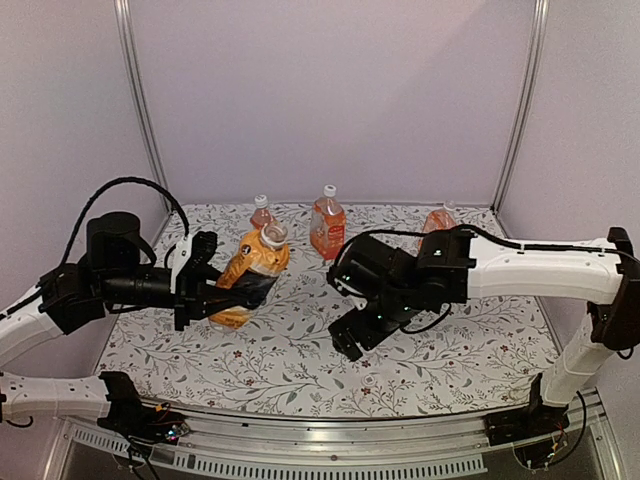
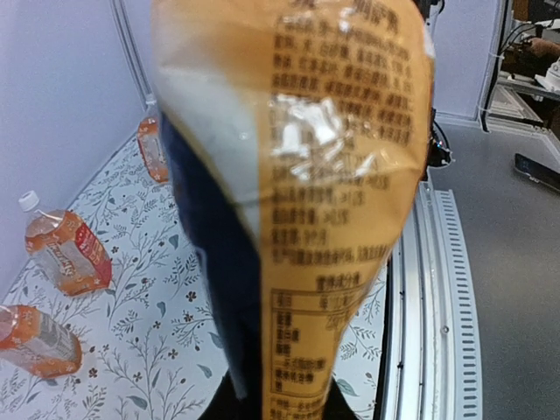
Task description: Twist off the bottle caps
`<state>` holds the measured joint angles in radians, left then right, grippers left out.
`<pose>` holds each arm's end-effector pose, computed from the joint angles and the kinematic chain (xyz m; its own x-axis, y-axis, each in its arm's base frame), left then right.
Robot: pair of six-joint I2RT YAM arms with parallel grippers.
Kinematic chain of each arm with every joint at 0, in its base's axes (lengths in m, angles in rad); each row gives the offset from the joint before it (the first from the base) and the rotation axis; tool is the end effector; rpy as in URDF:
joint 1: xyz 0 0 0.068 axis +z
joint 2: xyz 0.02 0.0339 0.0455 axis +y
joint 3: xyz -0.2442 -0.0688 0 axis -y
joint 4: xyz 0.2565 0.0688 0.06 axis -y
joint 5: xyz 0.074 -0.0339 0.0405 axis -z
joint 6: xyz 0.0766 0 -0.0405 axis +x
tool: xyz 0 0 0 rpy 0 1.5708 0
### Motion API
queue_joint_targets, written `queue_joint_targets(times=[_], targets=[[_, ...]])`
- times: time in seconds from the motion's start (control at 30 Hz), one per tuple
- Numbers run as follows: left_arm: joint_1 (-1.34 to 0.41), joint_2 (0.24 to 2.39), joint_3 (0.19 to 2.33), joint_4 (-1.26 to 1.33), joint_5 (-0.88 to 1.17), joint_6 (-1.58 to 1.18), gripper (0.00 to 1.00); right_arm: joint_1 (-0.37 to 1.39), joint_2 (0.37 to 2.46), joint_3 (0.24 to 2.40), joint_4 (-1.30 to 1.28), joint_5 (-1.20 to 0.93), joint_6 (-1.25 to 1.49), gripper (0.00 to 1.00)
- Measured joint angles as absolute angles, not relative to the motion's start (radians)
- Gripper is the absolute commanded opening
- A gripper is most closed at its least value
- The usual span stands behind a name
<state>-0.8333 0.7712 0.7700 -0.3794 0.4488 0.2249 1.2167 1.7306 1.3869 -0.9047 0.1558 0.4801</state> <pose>0.1329 -0.1957 0.2903 -0.0344 0.3366 -0.9410 0.9698 0.2386 0.0499 0.1387 0.3410 0.1827 -0.7118 -0.6096 -0.3490 -0.6548 0.7556 0.0158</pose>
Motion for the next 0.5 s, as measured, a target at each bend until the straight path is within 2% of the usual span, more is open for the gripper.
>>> queue_joint_targets(times=[0.1,0.27,0.37,0.5], targets=[[-0.843,0.775,0.801,-0.351,0.467,0.220,0.00,1.217,1.568,1.423,-0.870,0.165,0.392,0.98],[-0.878,0.800,0.855,-0.322,0.500,0.212,0.00,1.217,1.281,1.418,-0.611,0.094,0.173,0.99],[-0.903,0.829,0.894,-0.298,0.522,0.200,0.00,1.217,1.222,1.436,-0.435,0.015,0.056,0.99],[-0.918,0.866,0.941,-0.285,0.535,0.191,0.00,1.217,1.295,1.549,-0.285,-0.086,-0.047,0.98]])
